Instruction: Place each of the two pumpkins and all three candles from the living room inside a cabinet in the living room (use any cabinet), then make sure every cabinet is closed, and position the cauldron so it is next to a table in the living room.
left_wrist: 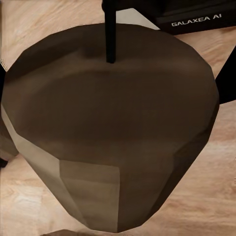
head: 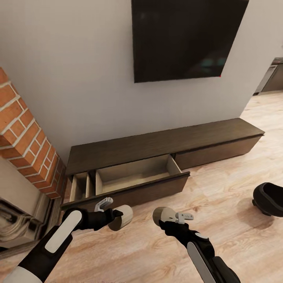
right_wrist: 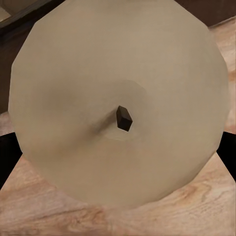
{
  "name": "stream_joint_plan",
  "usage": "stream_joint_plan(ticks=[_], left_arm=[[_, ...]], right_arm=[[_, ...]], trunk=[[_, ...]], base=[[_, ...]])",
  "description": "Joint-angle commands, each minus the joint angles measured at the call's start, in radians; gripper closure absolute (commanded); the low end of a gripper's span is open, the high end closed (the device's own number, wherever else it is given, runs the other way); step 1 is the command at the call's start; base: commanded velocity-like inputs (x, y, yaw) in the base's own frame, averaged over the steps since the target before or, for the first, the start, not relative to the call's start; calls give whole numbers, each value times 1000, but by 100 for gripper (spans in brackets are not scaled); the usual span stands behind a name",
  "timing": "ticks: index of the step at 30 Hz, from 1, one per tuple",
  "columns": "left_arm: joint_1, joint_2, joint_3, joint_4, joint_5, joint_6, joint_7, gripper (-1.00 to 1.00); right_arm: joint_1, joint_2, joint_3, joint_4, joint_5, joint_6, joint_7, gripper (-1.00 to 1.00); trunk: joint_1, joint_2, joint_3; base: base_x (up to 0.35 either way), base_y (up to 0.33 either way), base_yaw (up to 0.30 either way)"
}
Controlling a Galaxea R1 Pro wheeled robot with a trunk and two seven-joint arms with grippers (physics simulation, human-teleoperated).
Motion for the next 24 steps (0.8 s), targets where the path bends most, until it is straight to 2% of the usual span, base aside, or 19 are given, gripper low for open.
stream_joint_plan(ticks=[1,11,17,24], left_arm=[[-1,1,-2,-1,11,0,10,100],[-1,1,-7,-1,11,0,9,100],[-1,1,-10,-9,11,1,7,100],[-1,1,-18,-10,11,1,8,100]], right_arm=[[-1,-1,2,-2,-11,2,-9,100],[-1,-1,2,-1,-11,2,-9,100],[-1,-1,2,0,-11,2,-8,100],[-1,-1,2,-3,-11,2,-8,100]], trunk=[[0,0,-1],[0,0,-1],[0,0,-1],[-27,49,21]], base=[[0,-188,291],[0,-229,291],[0,-62,283],[0,-3,72]])
